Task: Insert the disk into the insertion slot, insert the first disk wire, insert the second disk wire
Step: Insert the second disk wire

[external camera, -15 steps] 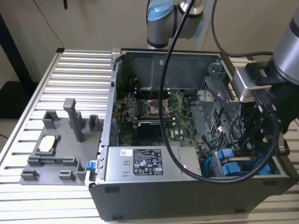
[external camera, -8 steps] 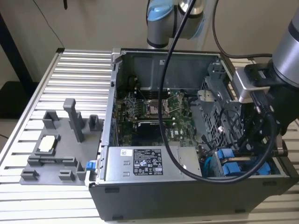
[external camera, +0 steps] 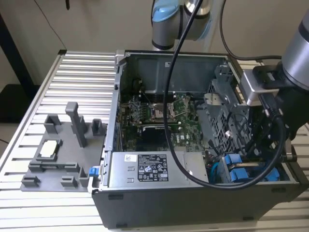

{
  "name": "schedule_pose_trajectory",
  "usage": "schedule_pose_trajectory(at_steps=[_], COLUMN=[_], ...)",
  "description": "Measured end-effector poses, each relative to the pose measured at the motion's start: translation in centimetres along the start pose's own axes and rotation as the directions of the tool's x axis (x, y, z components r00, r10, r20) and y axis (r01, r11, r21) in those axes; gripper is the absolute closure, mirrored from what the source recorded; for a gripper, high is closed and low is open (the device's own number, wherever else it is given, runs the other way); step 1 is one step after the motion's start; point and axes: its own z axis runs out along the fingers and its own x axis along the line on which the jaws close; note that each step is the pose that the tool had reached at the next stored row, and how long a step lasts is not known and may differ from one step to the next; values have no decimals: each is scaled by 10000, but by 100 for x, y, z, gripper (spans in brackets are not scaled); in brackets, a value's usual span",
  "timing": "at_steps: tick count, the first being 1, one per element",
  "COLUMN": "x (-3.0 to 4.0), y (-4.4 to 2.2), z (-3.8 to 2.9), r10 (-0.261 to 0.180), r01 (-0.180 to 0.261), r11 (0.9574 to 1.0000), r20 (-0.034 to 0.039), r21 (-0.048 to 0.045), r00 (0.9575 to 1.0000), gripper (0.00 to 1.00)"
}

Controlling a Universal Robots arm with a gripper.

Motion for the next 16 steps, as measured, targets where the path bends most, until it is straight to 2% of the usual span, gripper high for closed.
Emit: schedule_pose_trajectory(at_steps=[3,16], x=[-1,-7], y=[0,-12], z=[-4,-3], r10=[2,-80], r01=[-2,81], r11=[10000,10000], r20=[0,33], r21=[-26,-28], r00=[10000,10000], gripper=[84,84])
